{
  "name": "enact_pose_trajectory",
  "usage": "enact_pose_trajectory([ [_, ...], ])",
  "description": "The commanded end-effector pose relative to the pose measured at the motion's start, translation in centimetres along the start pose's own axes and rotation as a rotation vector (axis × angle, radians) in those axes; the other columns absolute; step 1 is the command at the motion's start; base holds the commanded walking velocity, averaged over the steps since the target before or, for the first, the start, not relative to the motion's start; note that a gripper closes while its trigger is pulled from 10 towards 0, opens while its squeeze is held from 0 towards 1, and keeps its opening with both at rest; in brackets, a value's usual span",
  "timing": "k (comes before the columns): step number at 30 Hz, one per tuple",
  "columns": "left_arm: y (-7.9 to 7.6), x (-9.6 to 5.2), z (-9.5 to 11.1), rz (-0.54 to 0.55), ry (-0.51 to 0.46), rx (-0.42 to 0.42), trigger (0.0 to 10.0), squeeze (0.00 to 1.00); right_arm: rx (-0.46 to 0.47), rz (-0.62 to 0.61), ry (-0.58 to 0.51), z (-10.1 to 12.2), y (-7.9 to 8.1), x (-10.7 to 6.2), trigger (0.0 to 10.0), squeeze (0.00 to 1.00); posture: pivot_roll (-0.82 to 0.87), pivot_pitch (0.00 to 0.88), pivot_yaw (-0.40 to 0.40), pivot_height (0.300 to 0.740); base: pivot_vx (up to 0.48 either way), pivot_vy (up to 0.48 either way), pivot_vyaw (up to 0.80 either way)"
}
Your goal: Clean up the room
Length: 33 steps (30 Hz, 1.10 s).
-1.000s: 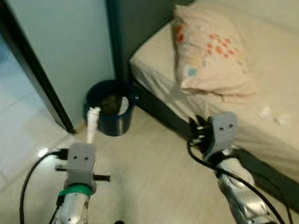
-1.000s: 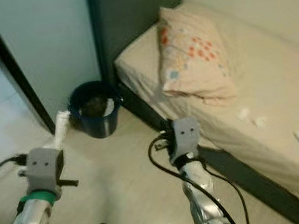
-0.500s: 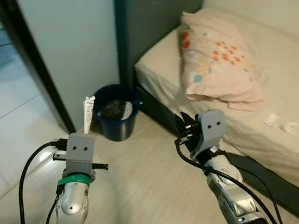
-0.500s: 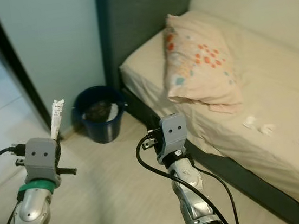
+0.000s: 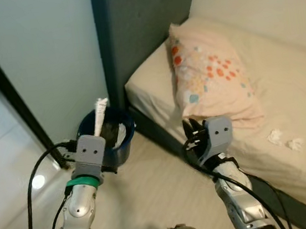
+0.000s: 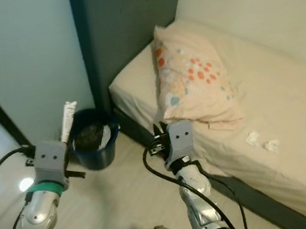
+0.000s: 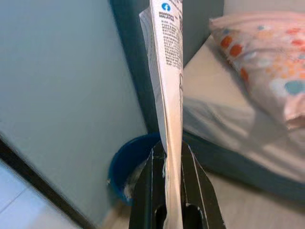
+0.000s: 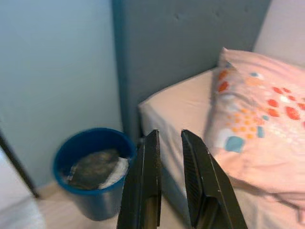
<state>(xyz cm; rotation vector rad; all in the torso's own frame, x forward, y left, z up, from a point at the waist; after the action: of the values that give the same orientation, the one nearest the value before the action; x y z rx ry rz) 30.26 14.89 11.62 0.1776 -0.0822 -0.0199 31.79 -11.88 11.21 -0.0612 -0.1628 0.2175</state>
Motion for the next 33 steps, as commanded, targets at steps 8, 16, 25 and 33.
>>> enact_pose_trajectory([
  [8,0.3,-0.6,-1.2,0.003,0.036,0.021,10.0,0.0,0.011,0.002,0.017,-0.6,0.3,-0.4,10.0,0.01,-0.03,0.067,-0.049,0.708,0.48,0.0,0.0],
  [16,0.3,-0.8,-1.8,-0.007,0.039,0.076,10.0,0.0,0.018,0.006,0.038,-1.2,0.3,-0.6,10.0,0.01,-0.02,0.072,-0.043,0.708,0.48,0.0,0.0],
  [25,0.2,-0.4,-1.3,-0.058,0.022,0.122,10.0,0.0,0.009,0.017,0.032,-1.4,0.5,0.8,10.0,0.01,-0.01,0.081,0.004,0.708,0.48,0.0,0.0],
  [33,-1.9,-0.2,-1.9,-0.188,0.052,0.111,10.0,0.0,0.014,0.019,0.037,-1.6,0.7,1.0,10.0,0.01,0.0,0.08,0.005,0.708,0.3,0.0,0.0],
])
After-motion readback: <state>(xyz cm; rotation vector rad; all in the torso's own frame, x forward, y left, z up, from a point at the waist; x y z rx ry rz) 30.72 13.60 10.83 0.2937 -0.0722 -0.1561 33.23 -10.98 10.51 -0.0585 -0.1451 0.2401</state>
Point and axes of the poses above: a point about 5 cm out from each wrist's last joint towards the gripper, its own x axis pointing out of the wrist towards the gripper, its own z axis along the axis of the wrist's last joint, y = z × x, the point moved 3 cm from there along x, pointing out of the wrist towards the gripper, and after that the axes turned 4 degrees about -x, right-handed, at the moved point
